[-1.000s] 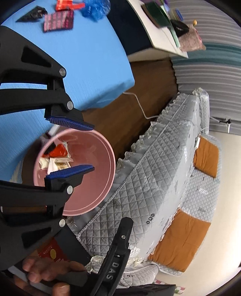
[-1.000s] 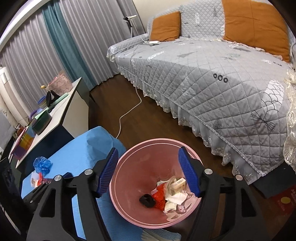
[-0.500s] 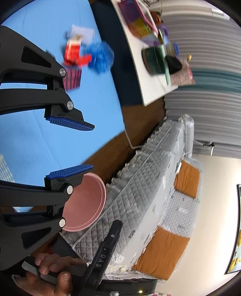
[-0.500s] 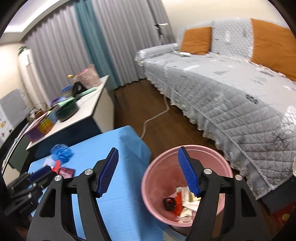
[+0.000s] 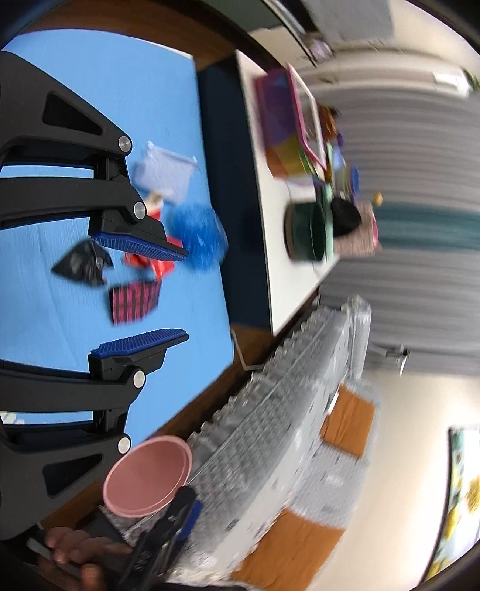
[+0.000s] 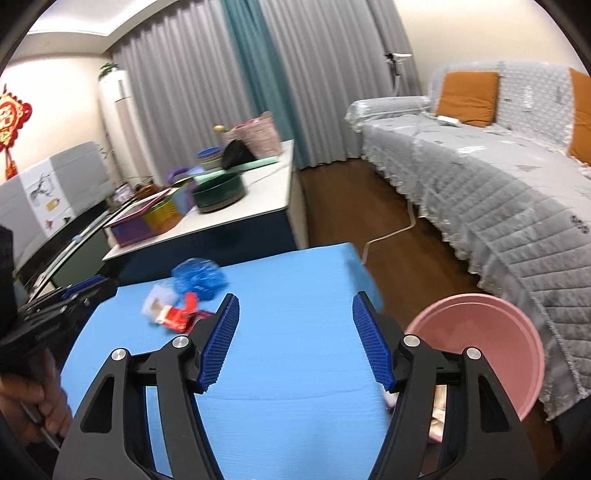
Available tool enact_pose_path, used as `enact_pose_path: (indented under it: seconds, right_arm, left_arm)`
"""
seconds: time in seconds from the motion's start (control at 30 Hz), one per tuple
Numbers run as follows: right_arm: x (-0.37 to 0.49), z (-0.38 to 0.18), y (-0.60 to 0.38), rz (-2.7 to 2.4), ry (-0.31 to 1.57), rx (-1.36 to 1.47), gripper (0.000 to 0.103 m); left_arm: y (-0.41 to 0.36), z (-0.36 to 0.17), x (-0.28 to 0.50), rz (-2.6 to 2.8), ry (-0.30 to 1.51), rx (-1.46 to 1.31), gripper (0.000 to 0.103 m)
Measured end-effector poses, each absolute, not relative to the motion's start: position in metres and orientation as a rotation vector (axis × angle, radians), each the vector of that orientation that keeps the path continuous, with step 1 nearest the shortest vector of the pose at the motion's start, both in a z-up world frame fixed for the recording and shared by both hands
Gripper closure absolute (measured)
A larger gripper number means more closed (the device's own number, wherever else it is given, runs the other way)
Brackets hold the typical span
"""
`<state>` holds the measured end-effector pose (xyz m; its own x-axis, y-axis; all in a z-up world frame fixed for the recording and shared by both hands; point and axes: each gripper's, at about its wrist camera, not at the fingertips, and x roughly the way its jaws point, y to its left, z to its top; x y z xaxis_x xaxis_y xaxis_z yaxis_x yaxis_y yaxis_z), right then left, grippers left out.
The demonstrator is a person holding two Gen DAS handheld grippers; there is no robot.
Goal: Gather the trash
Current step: 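Move both open tools back over the trash on the table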
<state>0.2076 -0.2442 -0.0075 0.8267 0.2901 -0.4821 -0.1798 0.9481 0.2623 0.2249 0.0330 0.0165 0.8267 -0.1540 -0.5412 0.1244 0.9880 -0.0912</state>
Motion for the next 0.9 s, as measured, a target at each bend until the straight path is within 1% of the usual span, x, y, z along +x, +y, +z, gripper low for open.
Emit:
enact_pose_path:
  seconds: [0.17,0.43,0.63,0.9]
  right_arm:
    - [0.217,-0.019,-0.203,0.316,0.573,0.191,0.039]
    - [0.240,-0.046,-0.144,0.388,0.631,0.163,0.039]
    - [0.263,-0.068,-0.117,0.389,0.678,0.168,0.038]
    - [0.295,-0.099,-0.096,0.390,0.764,0.157,0.031]
  left_arm:
    - [0.066,-0.006,0.231,-0.069,0.622,-0.143,0.065]
    - [0.095,-0.028,0.242,-0.014,0.661,-0.158,0.065]
    - [0.105,-0.043,0.255,-0.007,0.695,-0.161,0.065]
    - [0.110,-0.067,0.284,-0.009,0.750,-0.189,0.065]
